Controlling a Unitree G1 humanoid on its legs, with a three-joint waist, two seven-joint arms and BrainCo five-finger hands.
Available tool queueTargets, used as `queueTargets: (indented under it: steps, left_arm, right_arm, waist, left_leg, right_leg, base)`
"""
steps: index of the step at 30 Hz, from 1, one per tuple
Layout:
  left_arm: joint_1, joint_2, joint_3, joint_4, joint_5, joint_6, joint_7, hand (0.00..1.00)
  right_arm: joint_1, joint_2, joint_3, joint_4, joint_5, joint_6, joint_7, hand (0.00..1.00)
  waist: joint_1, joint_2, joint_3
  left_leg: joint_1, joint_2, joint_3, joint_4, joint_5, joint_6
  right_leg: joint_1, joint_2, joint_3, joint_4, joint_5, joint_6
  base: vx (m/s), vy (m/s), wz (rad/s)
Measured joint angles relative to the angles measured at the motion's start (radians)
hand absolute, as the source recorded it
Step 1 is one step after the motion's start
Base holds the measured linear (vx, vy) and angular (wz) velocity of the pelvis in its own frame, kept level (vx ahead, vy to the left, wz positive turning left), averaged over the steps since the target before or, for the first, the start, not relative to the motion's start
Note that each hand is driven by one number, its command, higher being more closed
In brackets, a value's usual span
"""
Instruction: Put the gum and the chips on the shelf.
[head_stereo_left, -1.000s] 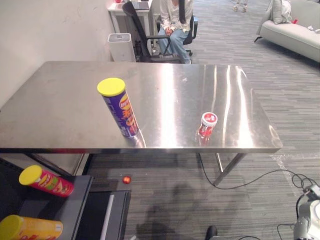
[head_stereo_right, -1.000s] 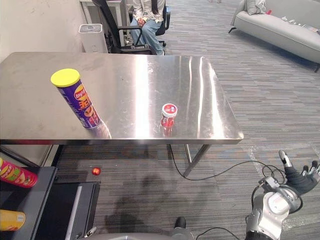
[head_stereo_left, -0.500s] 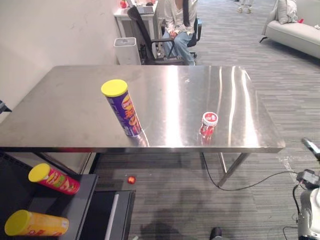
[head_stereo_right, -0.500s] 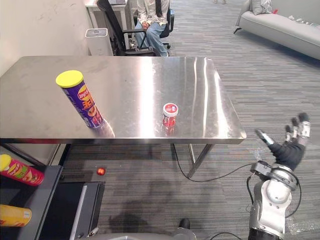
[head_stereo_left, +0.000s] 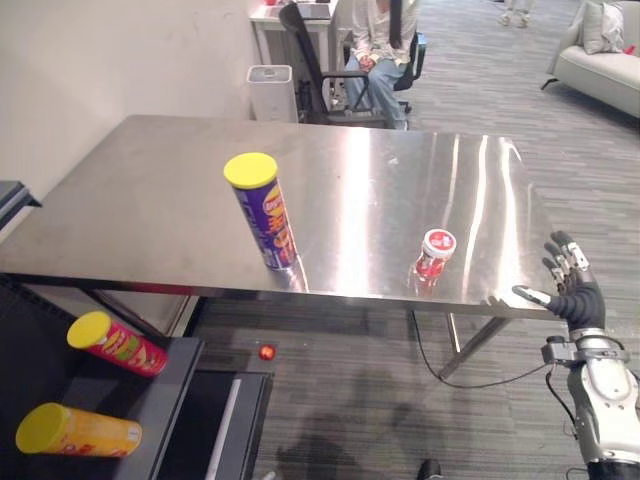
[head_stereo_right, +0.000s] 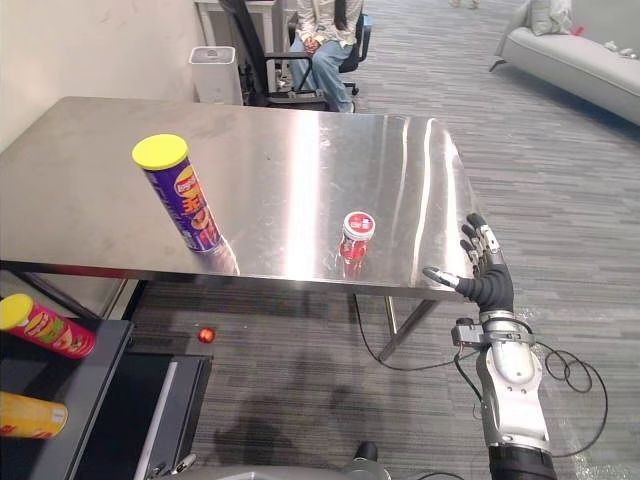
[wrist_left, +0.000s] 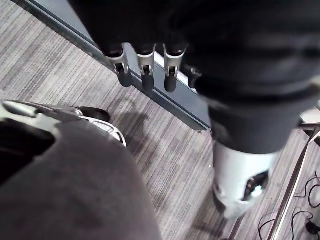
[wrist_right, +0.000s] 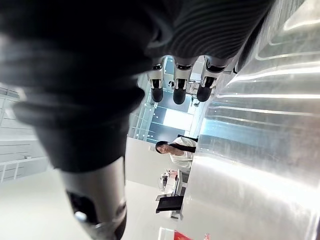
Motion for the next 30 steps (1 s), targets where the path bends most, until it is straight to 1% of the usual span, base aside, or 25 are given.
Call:
queueTargets:
  steps: [3, 4, 5, 10, 14, 16, 19, 21, 23, 28, 30]
  left_arm:
    - [0.0, 0.001, -0.006, -0.002, 0.0, 0.0, 0.001, 0.0]
    - [0.0, 0.001, -0.007, -0.007, 0.0, -0.003, 0.001, 0.0]
    - [0.0, 0.001, -0.008, -0.007, 0.0, -0.005, 0.001, 0.0]
    - [0.0, 0.002, -0.01, -0.009, -0.002, -0.007, 0.001, 0.0]
    - [0.004, 0.004, -0.014, -0.009, -0.002, -0.007, 0.001, 0.0]
    - [0.007, 0.005, -0.019, -0.009, -0.001, -0.007, 0.002, 0.0]
    - [0.007, 0.006, -0.02, -0.009, -0.001, -0.007, 0.002, 0.0]
    - [0.008, 0.006, -0.02, -0.009, -0.001, -0.006, 0.002, 0.0]
    - [0.01, 0.006, -0.02, -0.009, -0.001, -0.006, 0.002, 0.0]
    - [0.016, 0.006, -0.021, -0.009, -0.001, -0.006, 0.001, 0.0]
    - [0.017, 0.006, -0.021, -0.009, -0.001, -0.005, 0.002, 0.0]
  right_arm:
    - [-0.033, -0.002, 0.022, 0.035, -0.001, 0.0, -0.034, 0.0]
    - [-0.045, -0.007, 0.028, 0.046, -0.001, 0.0, -0.04, 0.0]
    - [-0.051, -0.01, 0.032, 0.055, -0.001, 0.0, -0.04, 0.0]
    - [-0.097, -0.025, 0.05, 0.119, -0.022, 0.0, -0.071, 0.0]
    - [-0.123, -0.026, 0.059, 0.155, -0.038, 0.001, -0.071, 0.0]
    - [-0.143, -0.026, 0.079, 0.164, -0.039, 0.001, -0.07, 0.0]
    - [-0.16, -0.026, 0.094, 0.198, -0.039, 0.004, -0.065, 0.0]
    - [-0.165, -0.026, 0.097, 0.217, -0.041, 0.005, -0.061, 0.0]
    - [-0.187, -0.026, 0.106, 0.241, -0.041, 0.007, -0.061, 0.0]
    - [-0.22, -0.026, 0.139, 0.27, -0.047, 0.007, -0.059, 0.0]
    - [-0.222, -0.027, 0.139, 0.272, -0.079, 0.007, -0.06, 0.0]
  waist:
    - [0.004, 0.0, -0.001]
    - [0.015, -0.001, -0.001]
    - [0.018, -0.001, -0.001]
    - [0.021, -0.001, -0.001]
    - [0.025, -0.002, 0.0]
    - [0.032, -0.002, 0.0]
    - [0.034, -0.003, 0.001]
    - [0.045, -0.004, 0.002]
    - [0.047, -0.004, 0.002]
    - [0.051, -0.003, 0.005]
    - [0.051, -0.002, 0.009]
  left_leg:
    - [0.0, -0.001, -0.018, 0.004, 0.0, 0.0]
    - [-0.002, -0.001, -0.019, 0.004, 0.001, 0.001]
    - [-0.002, -0.002, -0.02, 0.004, 0.001, 0.002]
    - [-0.019, -0.007, -0.056, 0.003, 0.016, 0.01]
    - [-0.025, -0.008, -0.077, 0.0, 0.027, 0.01]
    - [-0.027, -0.013, -0.087, -0.017, 0.043, 0.012]
    - [-0.031, -0.016, -0.105, -0.037, 0.063, 0.013]
    - [-0.032, -0.017, -0.117, -0.052, 0.077, 0.015]
    - [-0.032, -0.018, -0.128, -0.066, 0.09, 0.014]
    - [-0.034, -0.019, -0.135, -0.069, 0.096, 0.016]
    - [-0.035, -0.019, -0.14, -0.07, 0.097, 0.016]
  right_leg:
    - [0.014, -0.003, -0.01, 0.0, 0.0, 0.0]
    - [0.013, -0.004, -0.011, 0.0, 0.0, 0.0]
    - [0.013, -0.004, -0.012, 0.0, 0.0, 0.0]
    - [0.016, -0.011, -0.042, 0.0, 0.0, 0.0]
    - [0.028, -0.012, -0.061, -0.001, -0.001, -0.001]
    - [0.024, -0.014, -0.065, -0.002, -0.001, -0.002]
    - [0.024, -0.016, -0.079, -0.002, -0.003, -0.005]
    - [0.024, -0.015, -0.089, -0.002, -0.004, -0.006]
    - [0.024, -0.015, -0.097, -0.002, -0.004, -0.006]
    - [0.025, -0.016, -0.103, -0.001, -0.004, -0.006]
    - [0.026, -0.016, -0.107, -0.001, -0.004, -0.006]
  base:
    - [-0.03, -0.016, 0.13]
    - [-0.04, -0.015, 0.05]
    - [-0.05, -0.02, 0.04]
    - [-0.05, -0.024, 0.18]
    - [-0.06, -0.017, 0.17]
    - [-0.06, -0.013, 0.09]
    - [-0.05, -0.018, 0.18]
    - [-0.05, -0.016, 0.15]
    - [-0.04, -0.011, 0.13]
    - [-0.02, -0.002, 0.05]
    - [0.0, 0.0, 0.06]
